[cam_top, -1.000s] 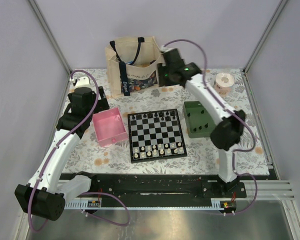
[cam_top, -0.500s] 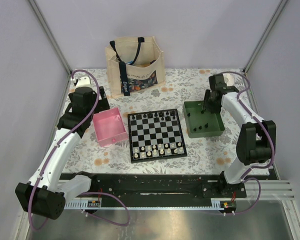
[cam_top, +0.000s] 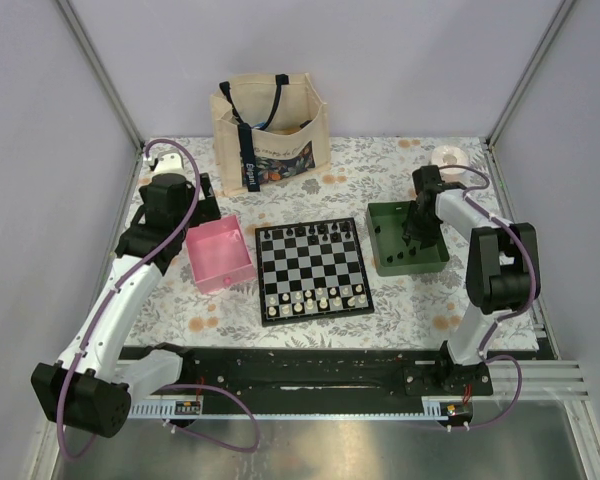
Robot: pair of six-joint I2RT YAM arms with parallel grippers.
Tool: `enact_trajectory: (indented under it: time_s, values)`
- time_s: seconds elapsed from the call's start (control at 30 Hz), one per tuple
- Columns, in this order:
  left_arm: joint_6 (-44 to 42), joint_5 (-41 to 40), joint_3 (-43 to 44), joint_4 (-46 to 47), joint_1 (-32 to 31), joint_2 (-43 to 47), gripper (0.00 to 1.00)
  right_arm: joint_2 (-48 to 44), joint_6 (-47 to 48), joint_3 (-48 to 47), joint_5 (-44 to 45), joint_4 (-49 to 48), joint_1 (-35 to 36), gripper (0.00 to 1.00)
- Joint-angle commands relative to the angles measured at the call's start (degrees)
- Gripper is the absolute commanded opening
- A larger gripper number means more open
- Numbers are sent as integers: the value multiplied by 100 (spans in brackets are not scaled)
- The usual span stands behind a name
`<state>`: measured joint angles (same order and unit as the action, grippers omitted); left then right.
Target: Set up the chess pieces on the board
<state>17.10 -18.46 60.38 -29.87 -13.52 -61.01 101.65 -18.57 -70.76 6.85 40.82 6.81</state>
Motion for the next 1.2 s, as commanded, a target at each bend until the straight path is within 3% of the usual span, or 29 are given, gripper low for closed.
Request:
enact_trajectory:
  time_s: [0.0,0.27,0.57,0.63,0.73,1.03,1.17]
  values:
    - [-23,0,44,245,-10,28,99,215,-86,-96,-70,-188,-39,46]
    - [-32,27,62,253,-10,-7,99,295,-77,27,-26,-250,-66,36]
    - [-32,44,70,245,-10,-16,99,207,-77,124,18,-162,-66,36]
    - [-23,70,70,245,-2,-33,99,154,-59,150,0,-179,-66,24]
    - [-23,97,70,245,-10,-33,99,49,-59,142,-35,-153,-66,18]
    - [-23,97,79,227,-2,-42,99,-575,2,-332,-105,198,-66,14]
    - [-23,105,71,236,-10,-33,99,-707,2,-666,-534,321,-66,13]
